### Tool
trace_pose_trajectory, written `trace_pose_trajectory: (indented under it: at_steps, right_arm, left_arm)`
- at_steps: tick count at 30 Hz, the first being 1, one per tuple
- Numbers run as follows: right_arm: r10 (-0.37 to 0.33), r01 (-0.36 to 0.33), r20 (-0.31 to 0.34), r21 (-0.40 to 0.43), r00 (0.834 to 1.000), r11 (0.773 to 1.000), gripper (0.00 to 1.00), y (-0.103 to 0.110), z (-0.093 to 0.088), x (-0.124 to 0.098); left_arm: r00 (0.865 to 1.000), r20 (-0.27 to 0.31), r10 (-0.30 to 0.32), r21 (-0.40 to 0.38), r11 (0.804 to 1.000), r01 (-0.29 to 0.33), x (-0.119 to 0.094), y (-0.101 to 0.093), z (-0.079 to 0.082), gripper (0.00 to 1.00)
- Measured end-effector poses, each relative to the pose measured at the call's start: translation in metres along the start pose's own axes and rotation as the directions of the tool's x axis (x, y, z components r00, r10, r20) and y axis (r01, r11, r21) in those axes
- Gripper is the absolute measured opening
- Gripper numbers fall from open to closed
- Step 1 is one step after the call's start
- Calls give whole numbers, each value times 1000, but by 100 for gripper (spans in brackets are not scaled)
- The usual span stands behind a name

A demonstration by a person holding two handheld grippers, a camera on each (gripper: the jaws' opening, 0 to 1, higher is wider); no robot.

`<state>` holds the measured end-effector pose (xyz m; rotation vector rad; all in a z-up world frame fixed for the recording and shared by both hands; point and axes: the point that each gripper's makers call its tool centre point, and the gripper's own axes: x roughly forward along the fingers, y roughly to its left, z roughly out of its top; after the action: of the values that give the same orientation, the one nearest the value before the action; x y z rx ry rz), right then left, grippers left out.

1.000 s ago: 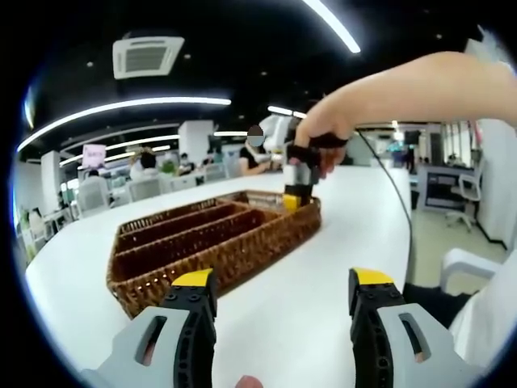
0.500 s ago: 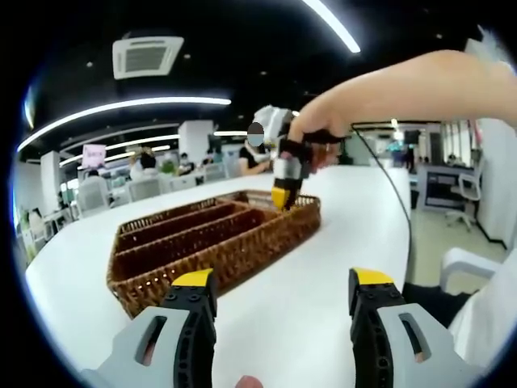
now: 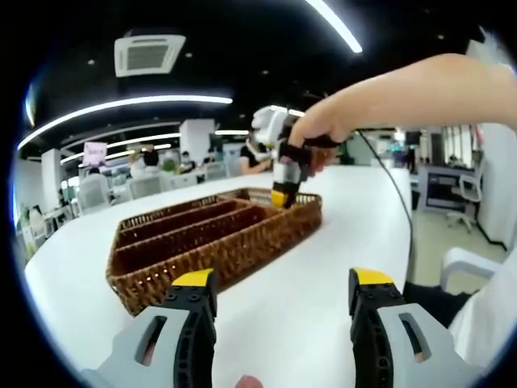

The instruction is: Arrange the knives, forks, and spoons in their matching storage slots by inserting each utensil handle-first until every utensil is classified and aligned in the correct compartment

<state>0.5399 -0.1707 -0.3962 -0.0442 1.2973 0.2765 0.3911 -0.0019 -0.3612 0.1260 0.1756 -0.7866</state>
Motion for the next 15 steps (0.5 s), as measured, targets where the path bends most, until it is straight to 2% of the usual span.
trace_pose_trajectory:
  at_steps: [6,12,15]
  right_arm:
    - [-20,20,22,-15,1000,1000,13,-2,2,3]
    - [-21,21,9,-24,1000,999,13,-3,-1,8]
    - [-29,29,11,-29,1000,999,13,-7,4,9]
  left_arm:
    - [1000,-2,0,0,1000,0,0,0,-1,66]
    - [1000,-1,1,-2,1000,-1,-1,1,-2,66]
    - [1000,-5,1,-4,1000,-1,-1,1,-3,66]
